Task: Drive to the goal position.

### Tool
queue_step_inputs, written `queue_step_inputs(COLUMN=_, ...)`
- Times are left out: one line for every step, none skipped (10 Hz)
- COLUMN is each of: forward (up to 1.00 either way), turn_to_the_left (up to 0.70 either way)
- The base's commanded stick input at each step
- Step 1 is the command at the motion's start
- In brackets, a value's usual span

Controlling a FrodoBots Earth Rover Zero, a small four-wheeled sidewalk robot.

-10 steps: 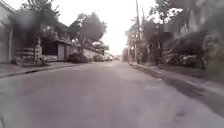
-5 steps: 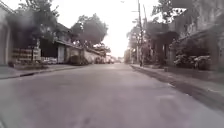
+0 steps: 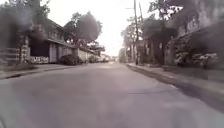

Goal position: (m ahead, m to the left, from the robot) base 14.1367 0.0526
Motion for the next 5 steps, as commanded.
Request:
queue_step_inputs(forward=1.0, turn_to_the_left=0.0)
queue_step_inputs(forward=1.0, turn_to_the_left=0.0)
queue_step_inputs(forward=1.0, turn_to_the_left=0.0)
queue_step_inputs(forward=1.0, turn_to_the_left=0.0)
queue_step_inputs(forward=1.0, turn_to_the_left=0.0)
